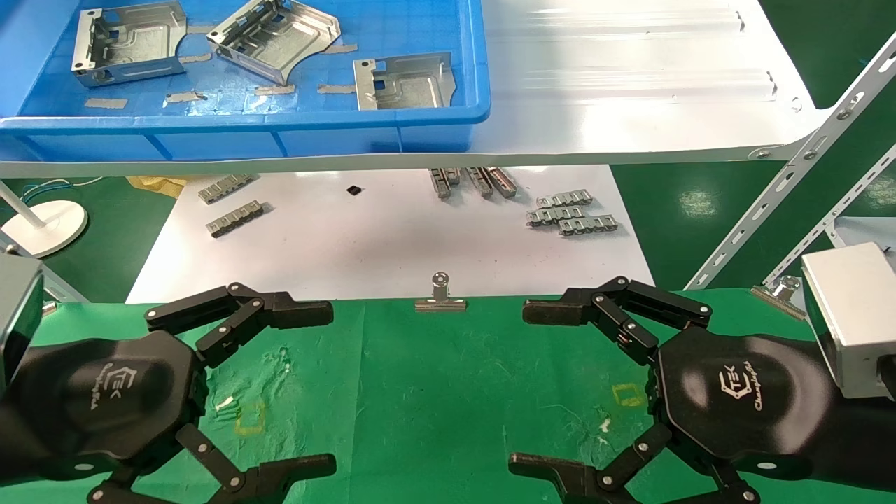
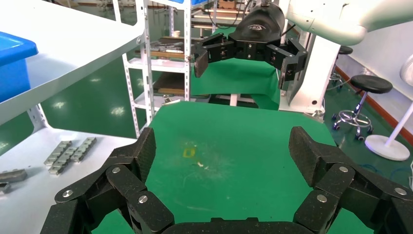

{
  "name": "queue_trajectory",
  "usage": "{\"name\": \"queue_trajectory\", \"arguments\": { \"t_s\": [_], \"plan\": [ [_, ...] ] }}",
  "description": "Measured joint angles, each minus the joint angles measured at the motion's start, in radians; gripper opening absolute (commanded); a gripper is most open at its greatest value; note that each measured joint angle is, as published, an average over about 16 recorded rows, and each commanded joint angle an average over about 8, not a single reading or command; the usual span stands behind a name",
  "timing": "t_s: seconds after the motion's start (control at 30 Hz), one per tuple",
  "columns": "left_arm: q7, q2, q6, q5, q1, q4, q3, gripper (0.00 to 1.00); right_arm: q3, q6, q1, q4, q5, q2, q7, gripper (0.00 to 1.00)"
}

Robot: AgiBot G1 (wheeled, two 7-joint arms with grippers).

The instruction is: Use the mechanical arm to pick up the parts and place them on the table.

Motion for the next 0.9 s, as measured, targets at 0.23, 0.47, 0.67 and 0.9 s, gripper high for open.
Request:
{"name": "queue_trajectory", "arguments": {
  "t_s": [0.23, 0.47, 0.67, 0.9],
  "plan": [
    [0.0, 0.0, 0.0, 0.0, 0.0, 0.0, 0.0, 1.0, 0.0, 0.0, 0.0, 0.0, 0.0, 0.0, 0.0, 0.0],
    [0.0, 0.0, 0.0, 0.0, 0.0, 0.0, 0.0, 1.0, 0.0, 0.0, 0.0, 0.0, 0.0, 0.0, 0.0, 0.0],
    [0.0, 0.0, 0.0, 0.0, 0.0, 0.0, 0.0, 1.0, 0.0, 0.0, 0.0, 0.0, 0.0, 0.0, 0.0, 0.0],
    [0.0, 0.0, 0.0, 0.0, 0.0, 0.0, 0.0, 1.0, 0.0, 0.0, 0.0, 0.0, 0.0, 0.0, 0.0, 0.0]
  ]
}}
